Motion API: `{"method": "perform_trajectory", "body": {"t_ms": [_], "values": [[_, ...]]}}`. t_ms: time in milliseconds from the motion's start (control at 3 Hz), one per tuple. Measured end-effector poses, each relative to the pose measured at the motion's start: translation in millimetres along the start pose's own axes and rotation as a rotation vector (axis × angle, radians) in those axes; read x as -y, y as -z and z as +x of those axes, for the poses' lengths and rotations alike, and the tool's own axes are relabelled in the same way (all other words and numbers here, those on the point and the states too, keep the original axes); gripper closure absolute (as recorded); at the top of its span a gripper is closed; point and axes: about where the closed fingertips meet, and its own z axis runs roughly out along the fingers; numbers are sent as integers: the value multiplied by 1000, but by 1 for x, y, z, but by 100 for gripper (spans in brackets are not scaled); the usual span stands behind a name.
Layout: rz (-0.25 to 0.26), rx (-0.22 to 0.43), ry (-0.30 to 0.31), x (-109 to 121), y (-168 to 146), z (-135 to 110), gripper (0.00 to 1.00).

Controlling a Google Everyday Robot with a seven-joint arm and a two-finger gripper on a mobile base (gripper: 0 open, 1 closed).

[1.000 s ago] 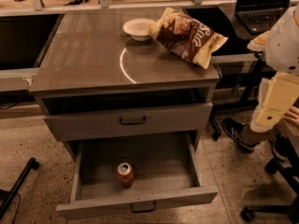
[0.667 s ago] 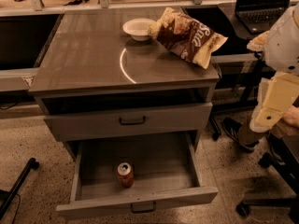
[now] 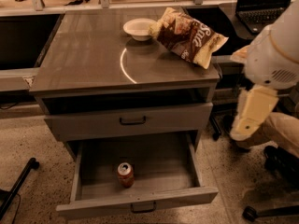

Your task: Pick coke can from middle drawer and place on counter

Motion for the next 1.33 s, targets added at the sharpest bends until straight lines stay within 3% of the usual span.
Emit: {"method": "perform_trajectory", "body": {"t_ms": [333,1000,1333], "values": [[-61,39,1,-20,-55,-24,0],[-141,154,-19,-44,-120,-65,0],[-141,154,-19,-44,-120,-65,0]]}}
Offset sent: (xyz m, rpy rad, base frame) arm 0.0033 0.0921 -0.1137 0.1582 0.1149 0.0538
